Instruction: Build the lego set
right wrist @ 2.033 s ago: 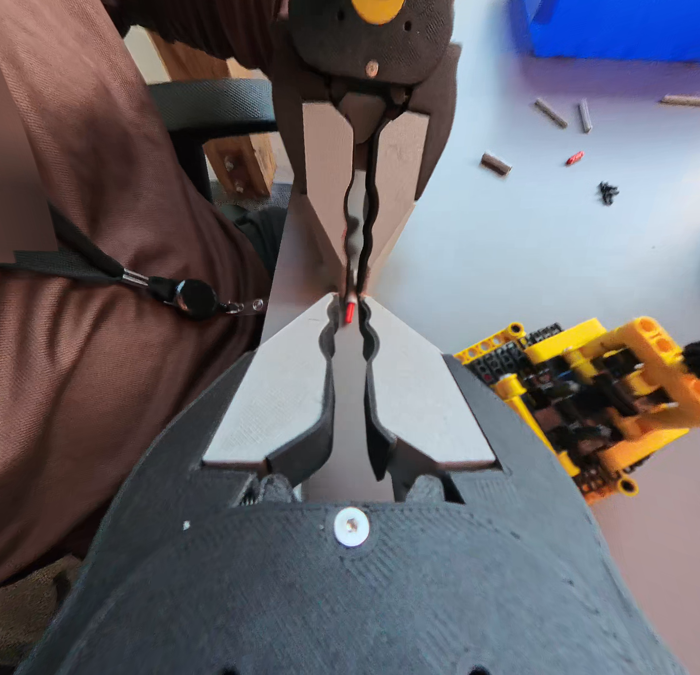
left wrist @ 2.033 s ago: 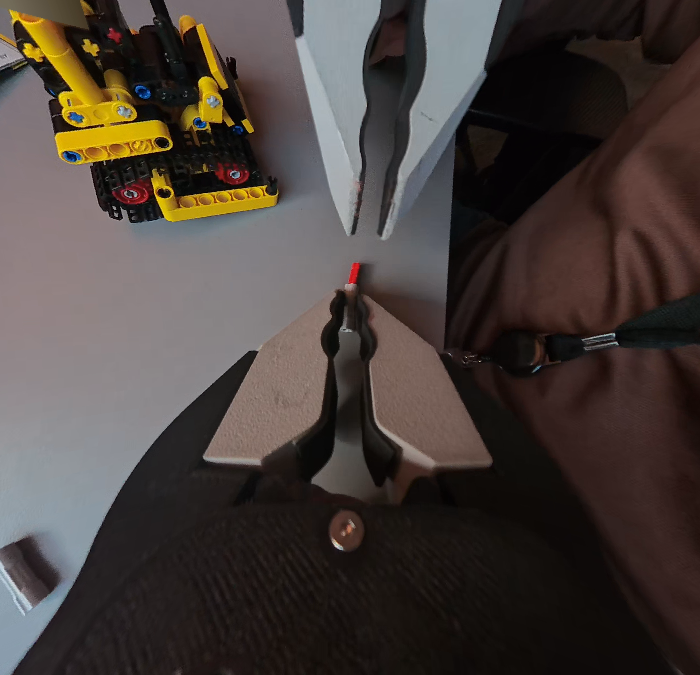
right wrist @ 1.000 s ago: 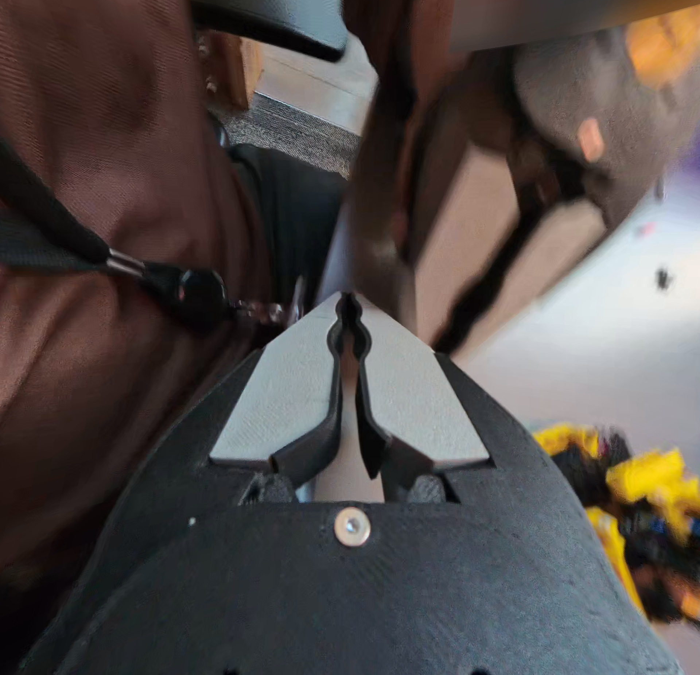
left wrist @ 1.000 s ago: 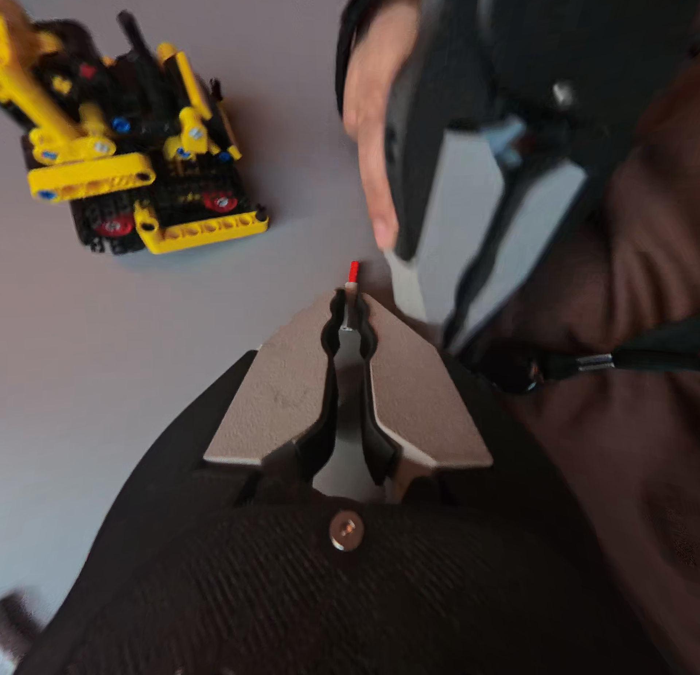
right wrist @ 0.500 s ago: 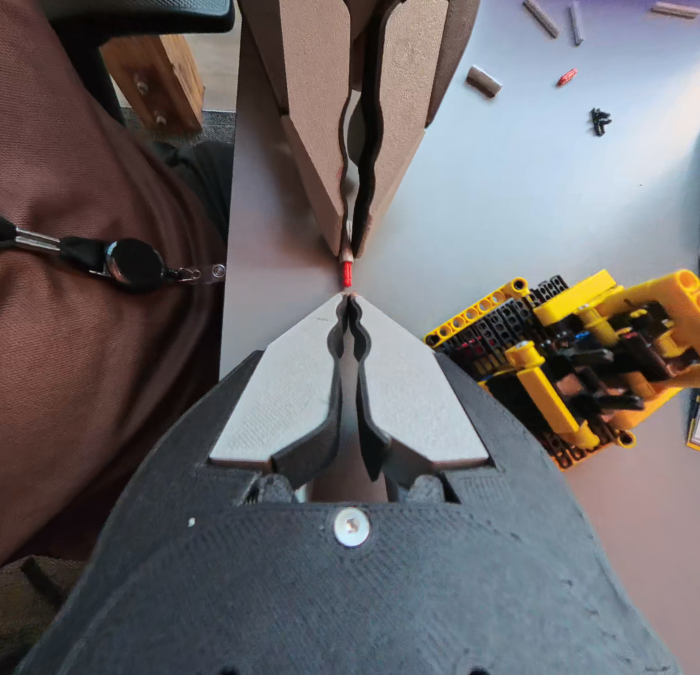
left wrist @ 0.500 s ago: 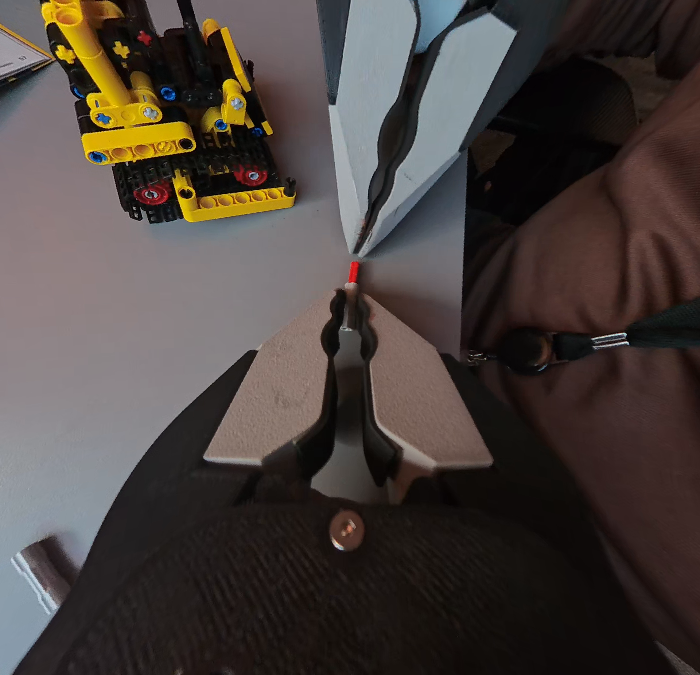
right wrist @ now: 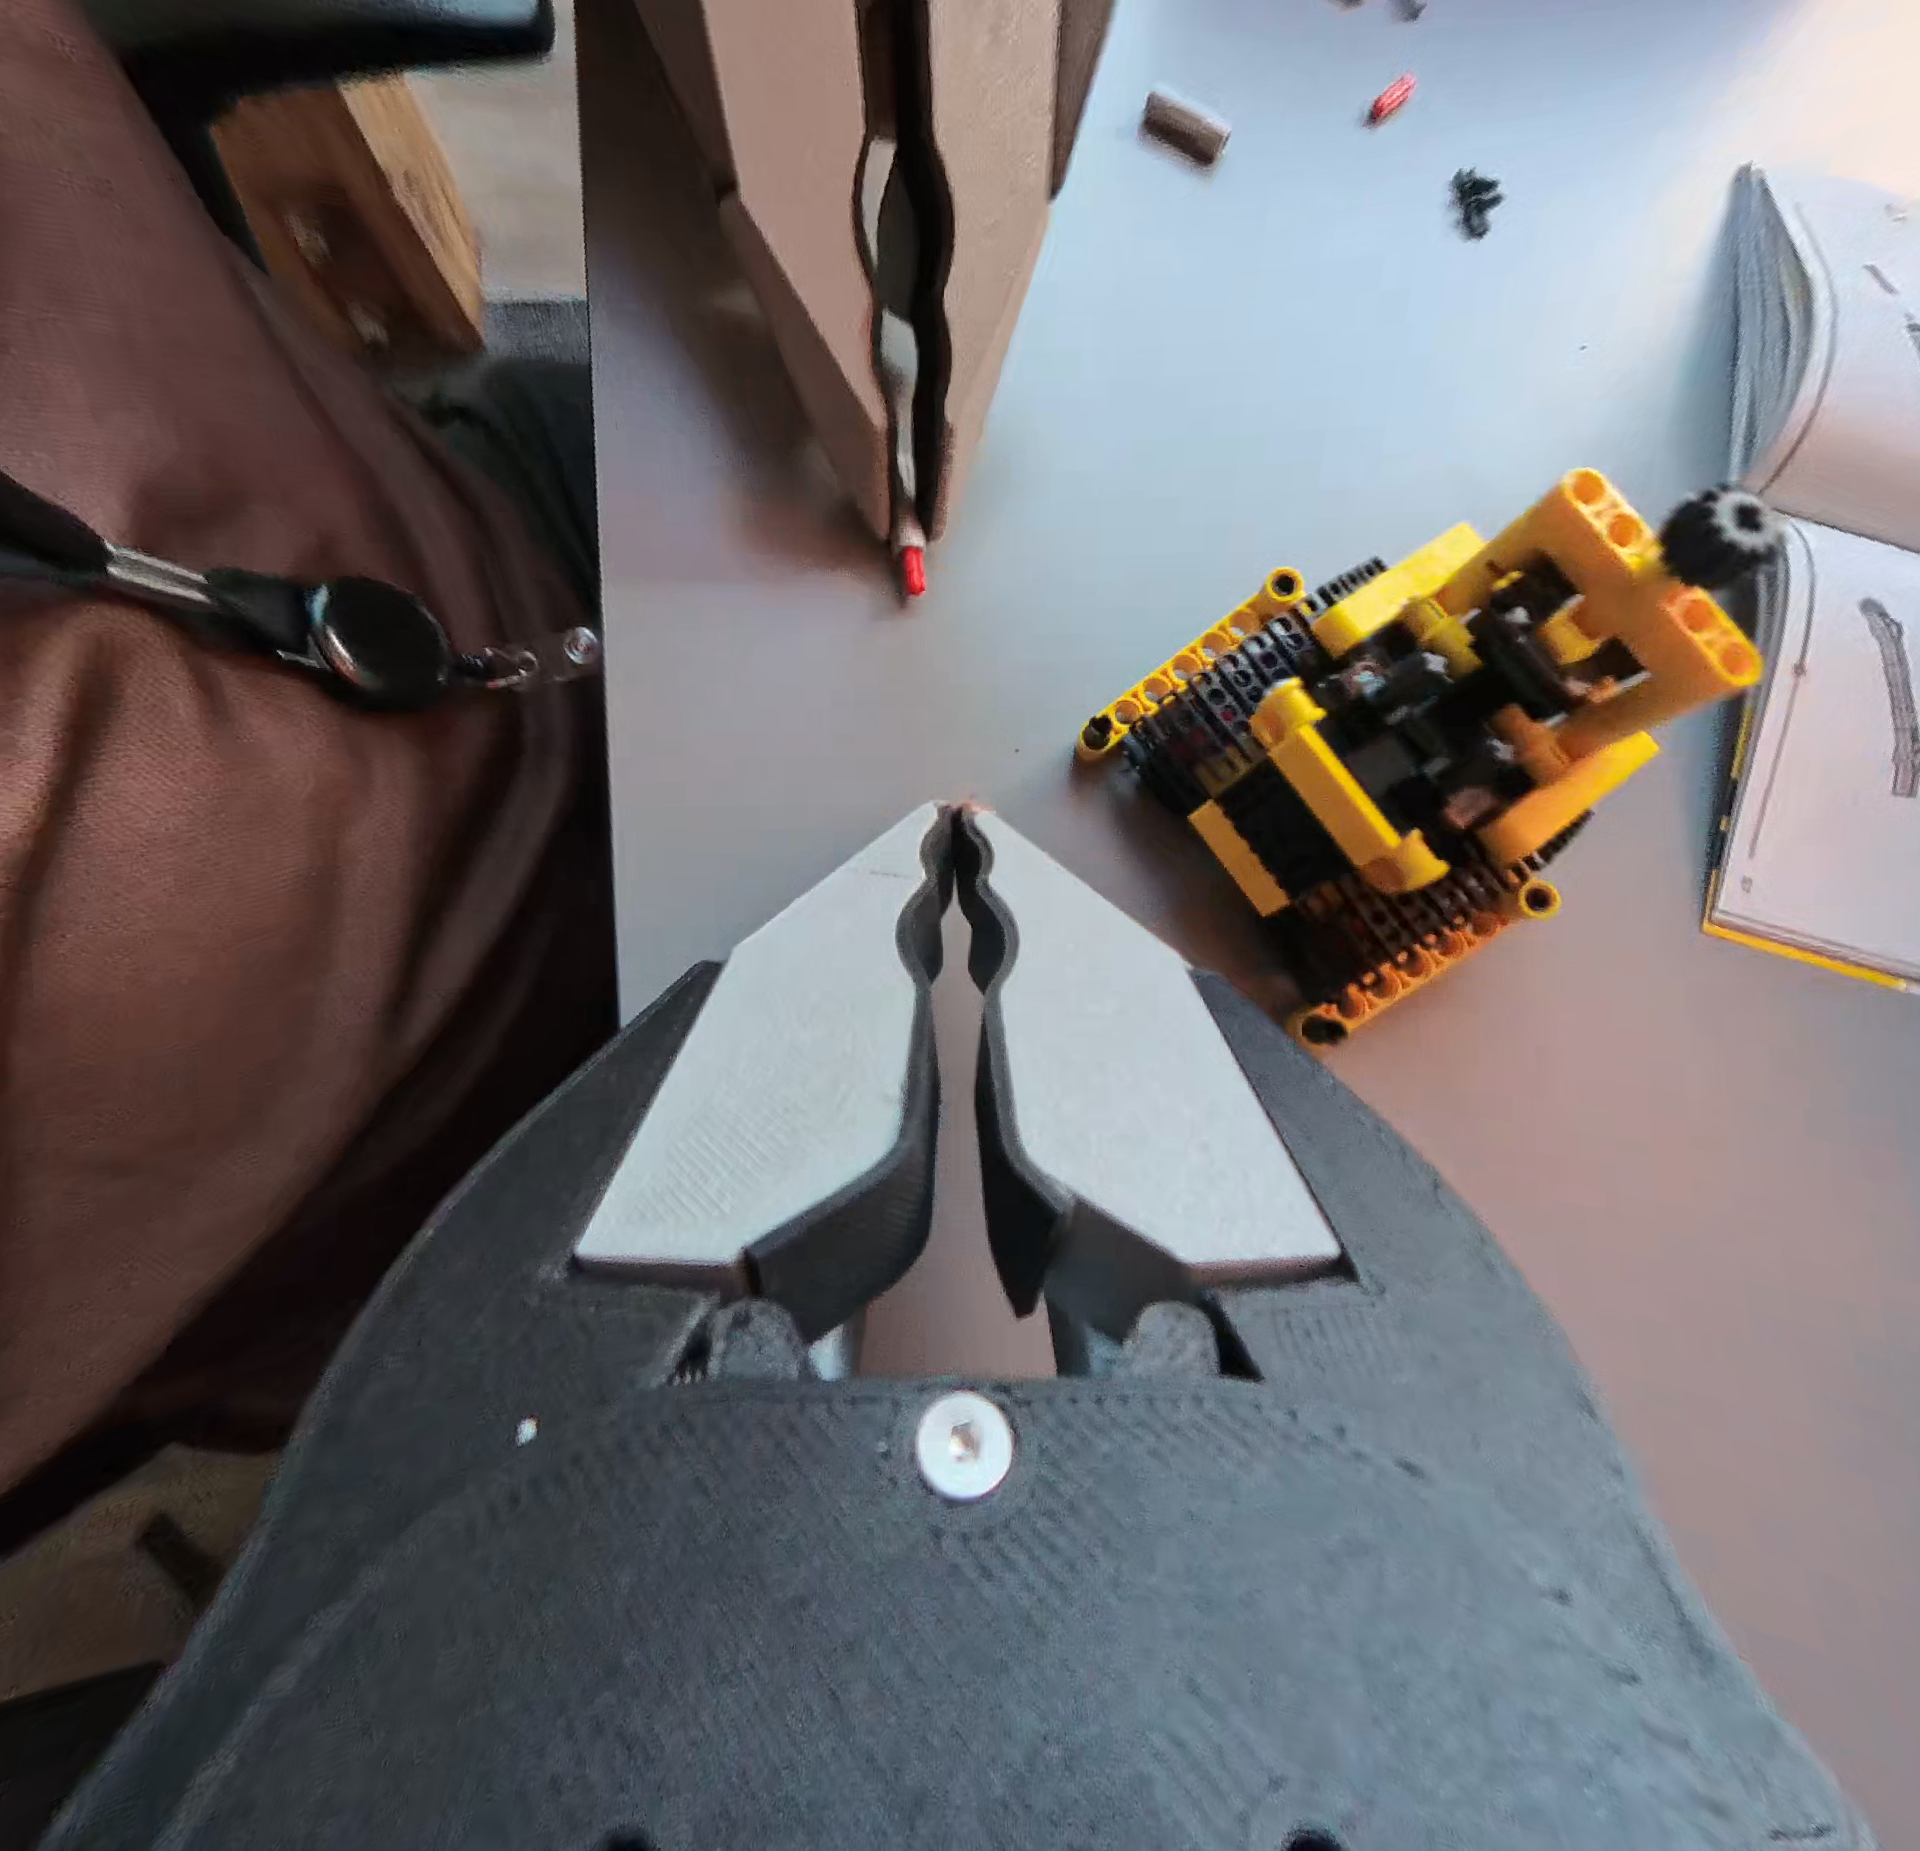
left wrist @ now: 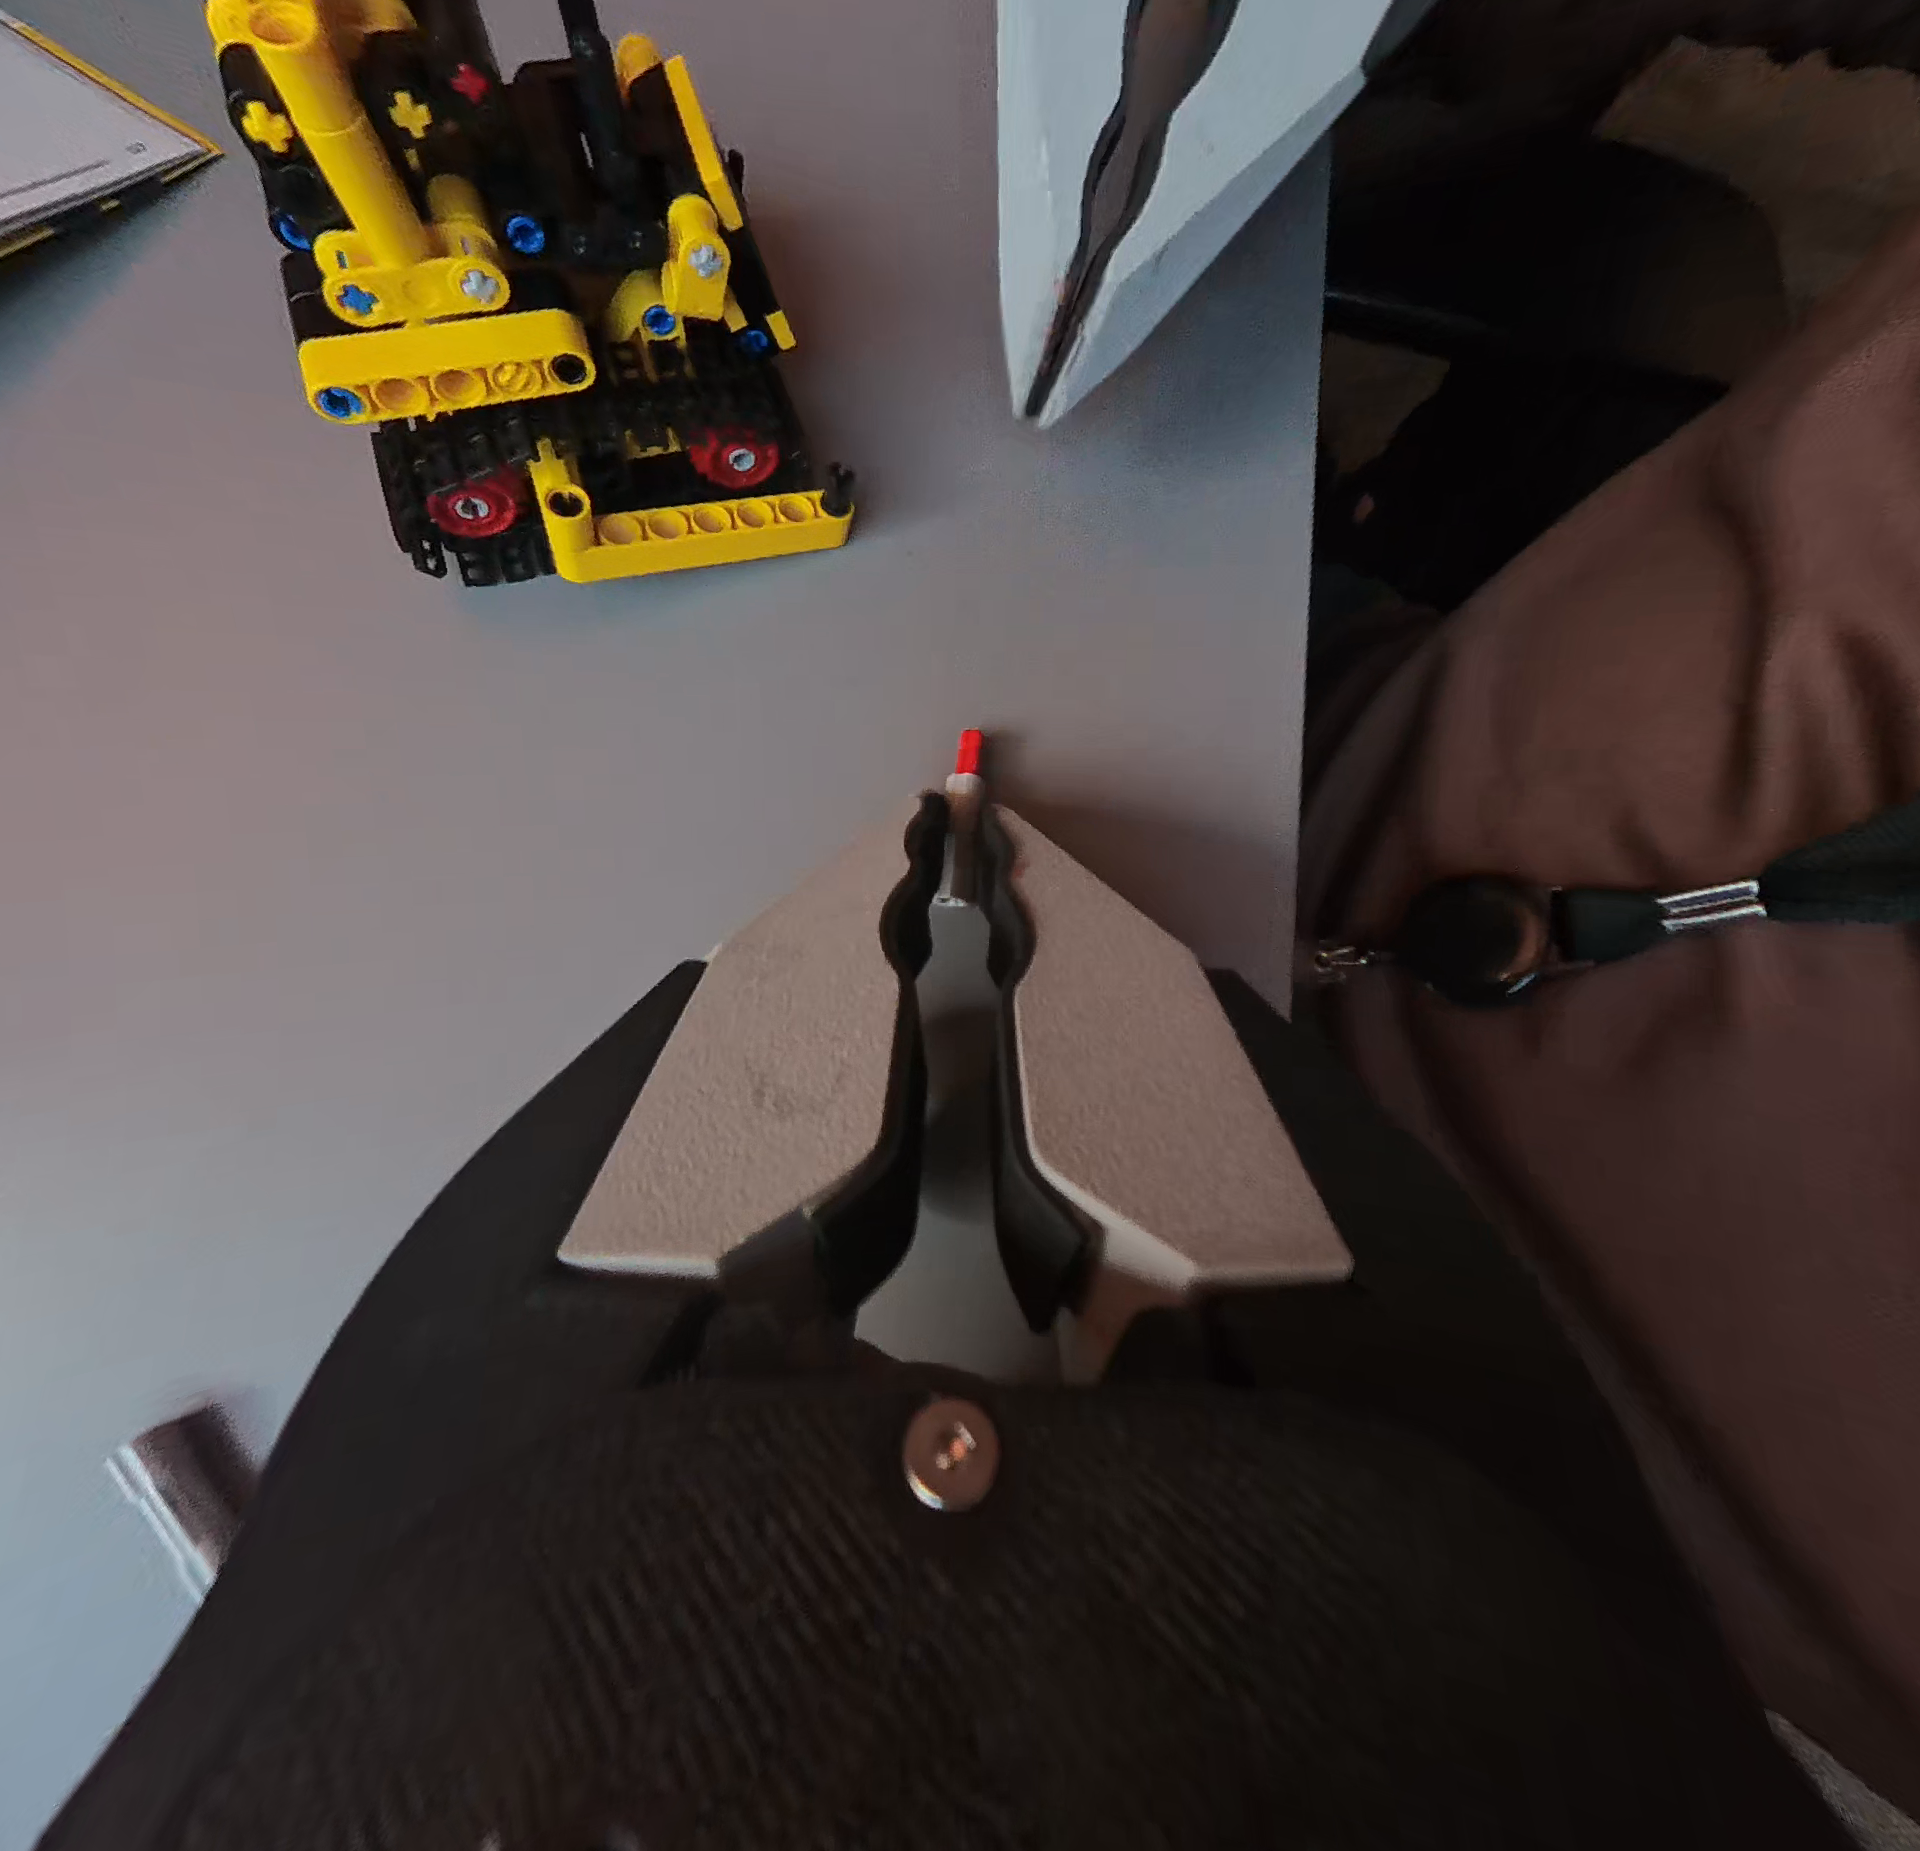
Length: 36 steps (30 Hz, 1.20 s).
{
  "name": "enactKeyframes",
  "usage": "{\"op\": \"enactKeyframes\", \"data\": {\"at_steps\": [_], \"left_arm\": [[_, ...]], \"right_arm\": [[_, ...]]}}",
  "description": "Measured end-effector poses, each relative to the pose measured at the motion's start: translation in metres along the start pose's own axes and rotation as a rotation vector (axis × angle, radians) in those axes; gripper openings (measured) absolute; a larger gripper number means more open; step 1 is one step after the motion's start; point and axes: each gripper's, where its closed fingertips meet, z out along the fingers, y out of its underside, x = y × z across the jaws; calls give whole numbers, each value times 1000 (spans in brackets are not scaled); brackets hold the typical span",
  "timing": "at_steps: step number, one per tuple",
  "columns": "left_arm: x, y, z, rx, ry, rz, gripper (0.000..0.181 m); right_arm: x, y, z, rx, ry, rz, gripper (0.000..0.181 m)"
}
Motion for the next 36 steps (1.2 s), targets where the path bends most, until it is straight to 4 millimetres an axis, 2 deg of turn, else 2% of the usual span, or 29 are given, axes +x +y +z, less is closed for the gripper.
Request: {"op": "enactKeyframes", "data": {"at_steps": [2,4,5,7,11,12,14,15,18,20,22,23,25,26,28,30,32,33,35,36], "left_arm": [[0,-4,4,-1,1,11,4],[4,-7,9,-3,8,28,4],[5,-9,11,-7,-4,44,4],[1,-8,9,-1,-10,29,4],[1,-6,7,-3,3,42,4],[2,-6,7,-3,7,42,4],[3,-8,10,-5,12,54,4],[-2,-7,7,-19,-17,62,4],[-2,-5,5,-3,-9,41,4],[-1,-4,4,-4,-10,51,4],[-1,-5,5,-3,-3,47,4],[0,-6,6,-4,1,50,4],[8,-10,11,-14,23,66,3],[5,-9,10,-19,3,83,4],[3,-8,9,-4,-2,52,4],[2,-7,7,-2,-11,49,4],[2,-7,7,-2,-7,49,4],[1,-8,8,-3,-7,51,4],[1,-11,11,-9,-14,59,4],[-4,-9,8,-18,-41,74,4]], "right_arm": [[-7,-1,18,-36,-18,-46,0],[-16,-19,44,28,-68,-50,0],[-20,-25,50,10,-97,-56,0],[-14,-27,48,-13,-46,-109,0],[0,-5,20,-11,-30,-15,0],[2,-5,21,-6,-23,-10,0],[-8,-14,41,-5,-47,-45,0],[-5,-20,47,-5,-19,-63,0],[-6,-18,44,4,-26,-51,0],[1,-6,30,-27,17,-50,0],[4,-7,22,1,9,-18,0],[2,-13,27,19,-6,-18,0],[-7,-24,49,5,-21,-62,0],[-5,-28,48,-4,-2,-89,0],[-2,-26,36,15,2,-57,0],[10,-13,17,10,49,-24,0],[11,-10,10,21,45,4,0],[7,-11,16,18,32,-5,0],[-7,-15,43,-10,-11,-35,2],[-1,-20,46,-5,28,-72,0]]}}
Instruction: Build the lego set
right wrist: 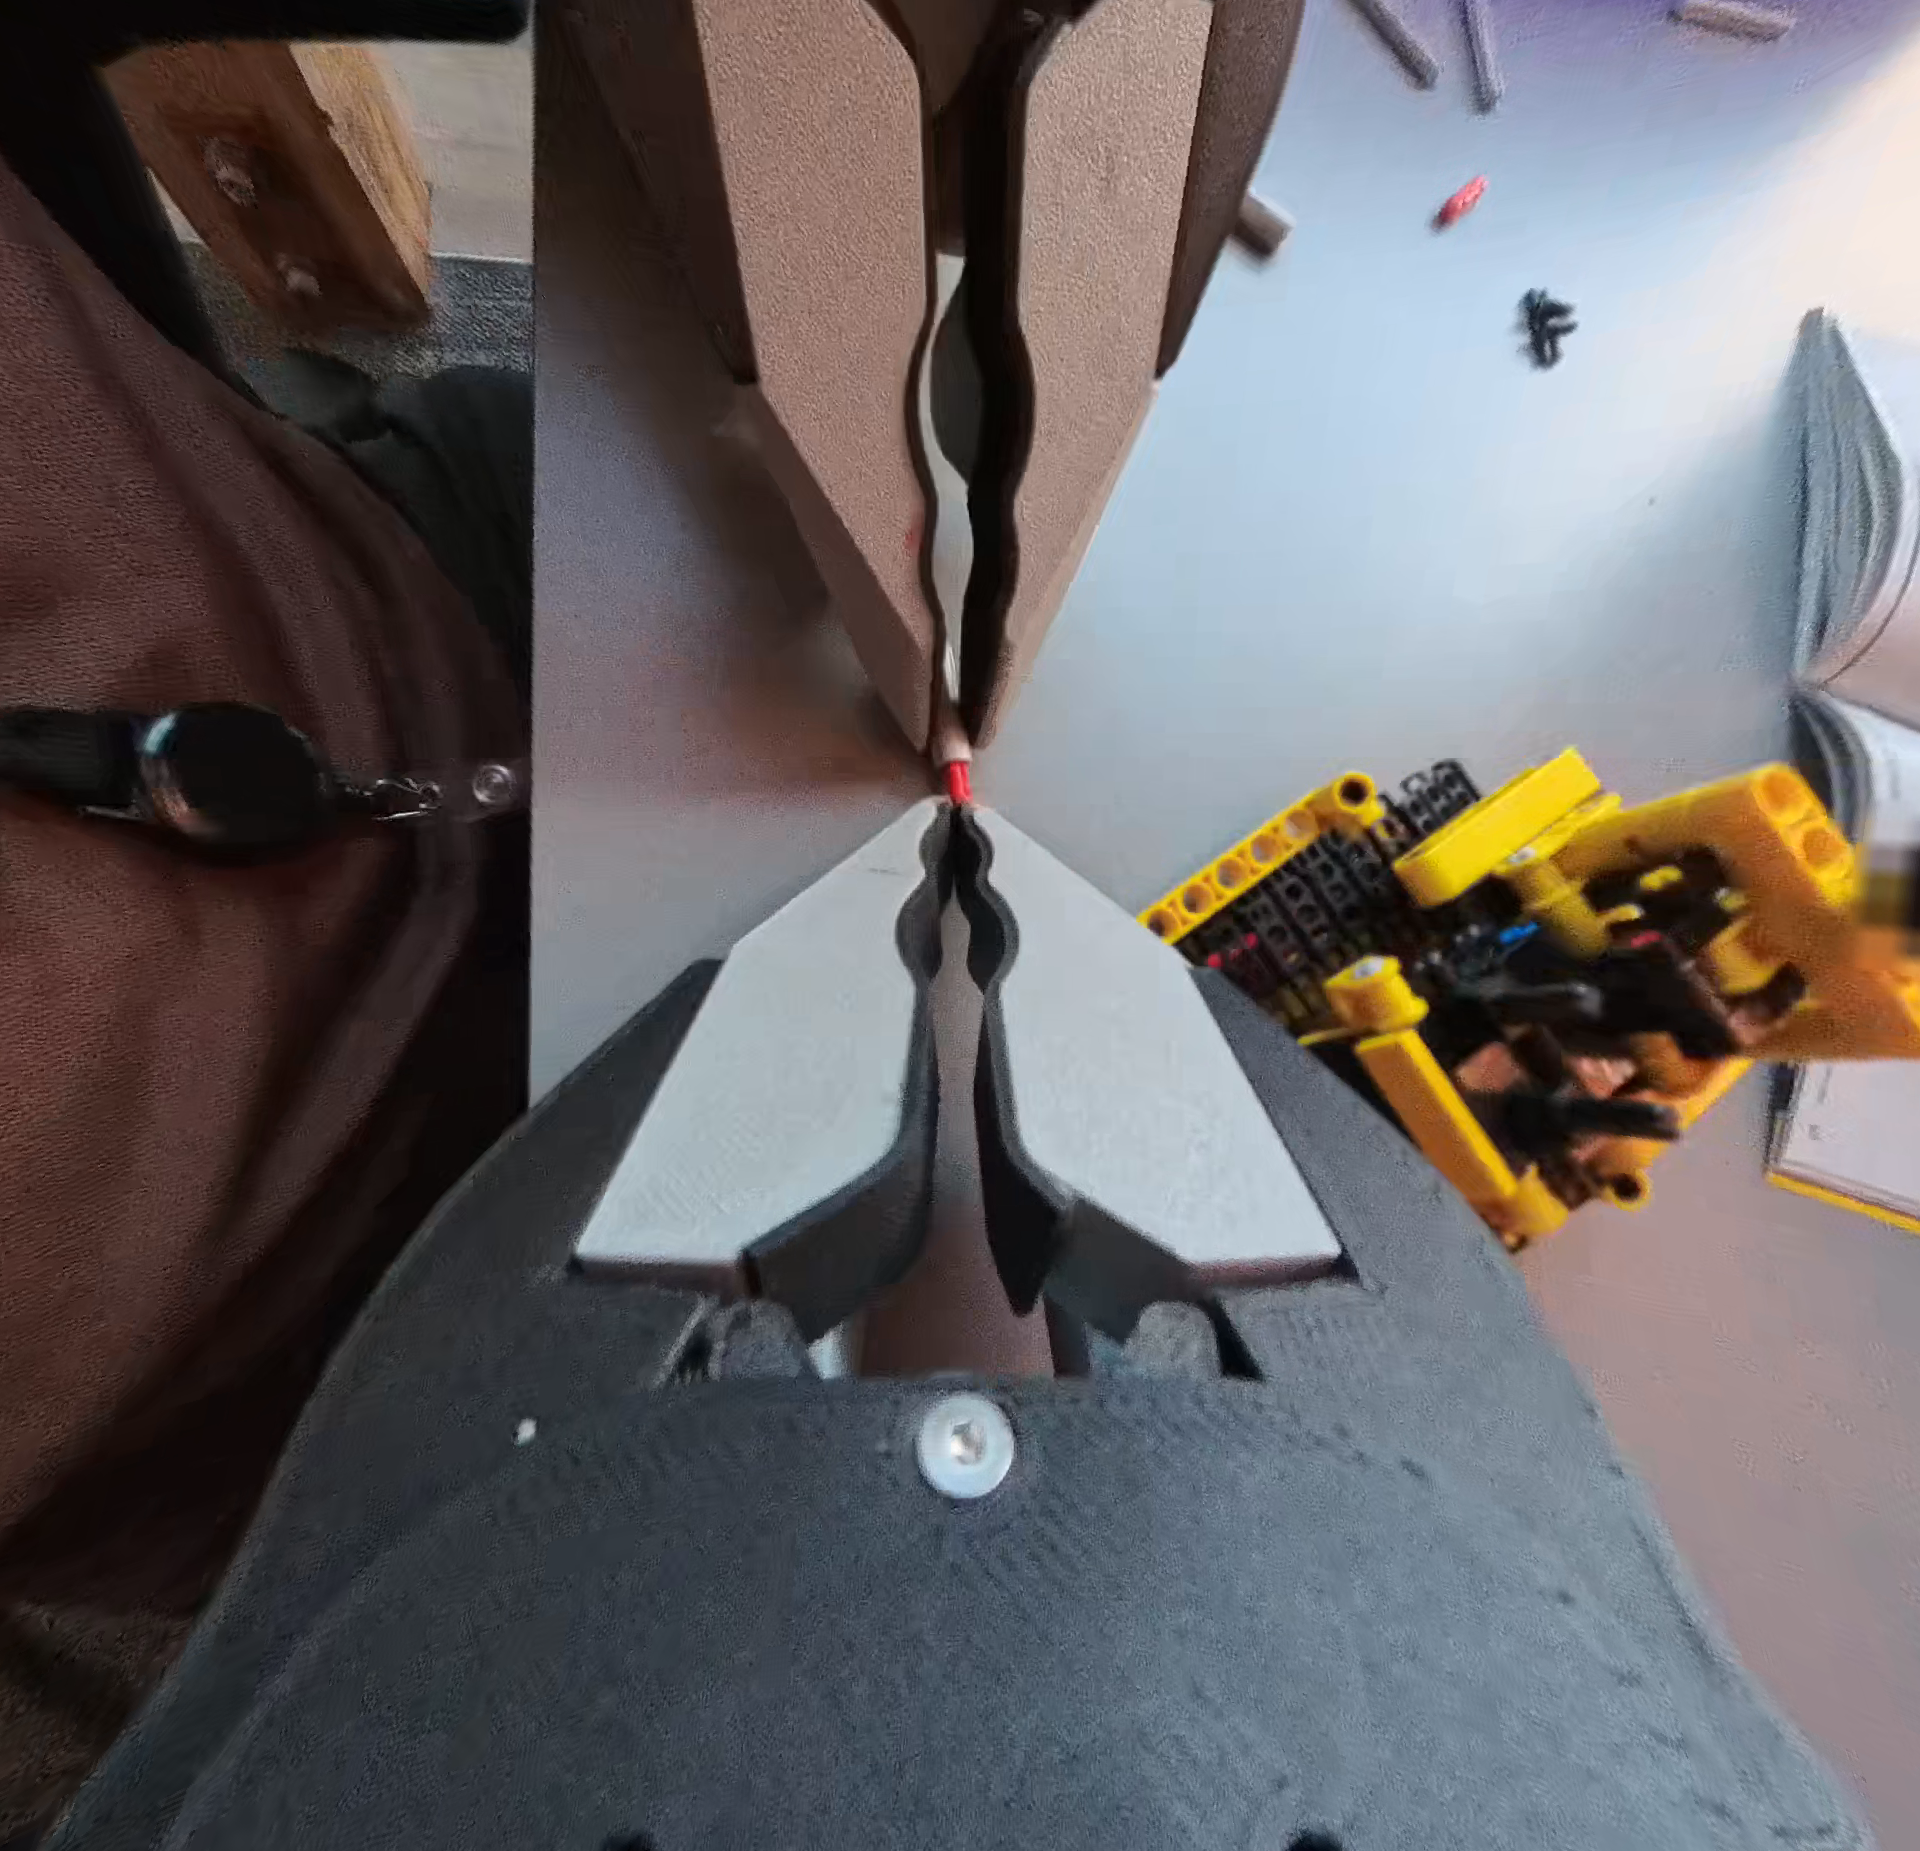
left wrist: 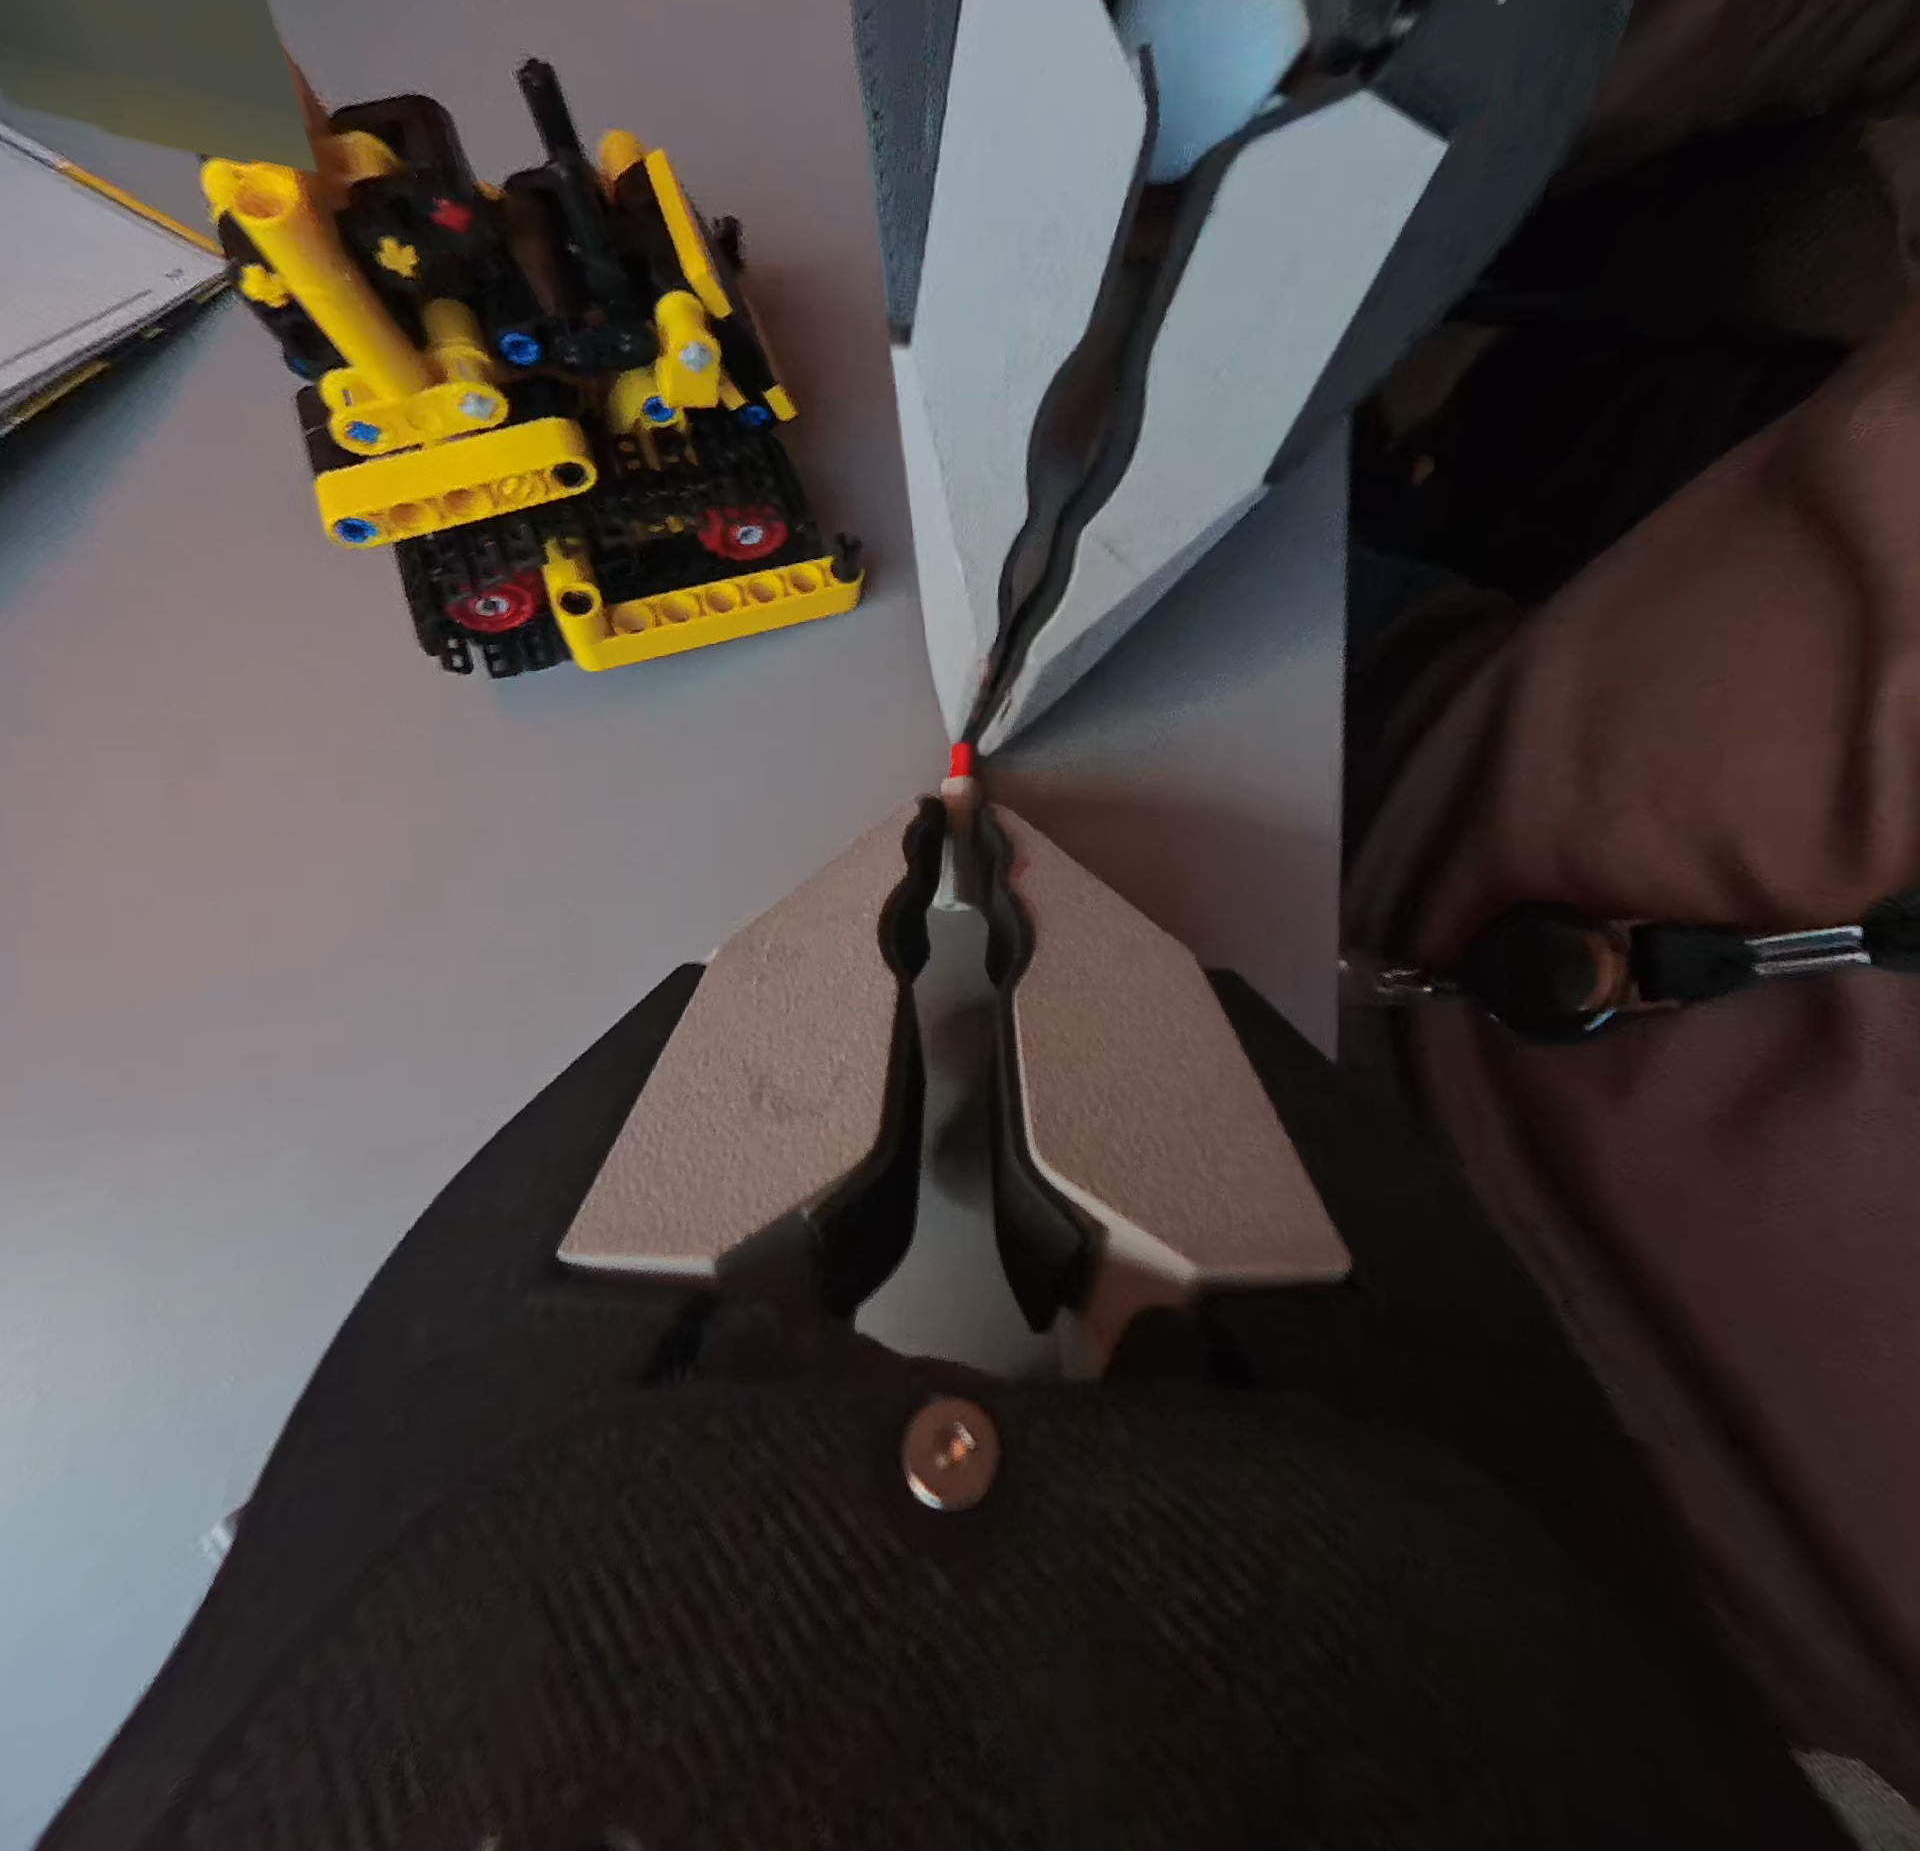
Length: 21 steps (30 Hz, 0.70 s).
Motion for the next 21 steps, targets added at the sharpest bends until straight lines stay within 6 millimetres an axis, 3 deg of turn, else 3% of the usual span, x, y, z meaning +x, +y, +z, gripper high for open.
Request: {"op": "enactKeyframes", "data": {"at_steps": [2,6,7,10,12,18,21], "left_arm": [[1,2,-1,16,25,-38,4],[1,1,-1,16,30,-31,4],[1,1,0,16,31,-28,4],[4,-4,4,2,34,-7,4],[6,-4,5,14,45,-14,4],[4,-1,3,15,39,-11,4],[4,-1,4,15,38,-10,4]], "right_arm": [[-3,-2,-3,25,-33,26,0],[6,17,-26,10,9,58,0],[7,15,-27,27,4,69,0],[-2,-5,-4,38,-20,13,0],[-6,-14,-5,56,-39,-7,0],[18,12,-41,42,55,69,0],[13,8,-32,37,28,46,0]]}}
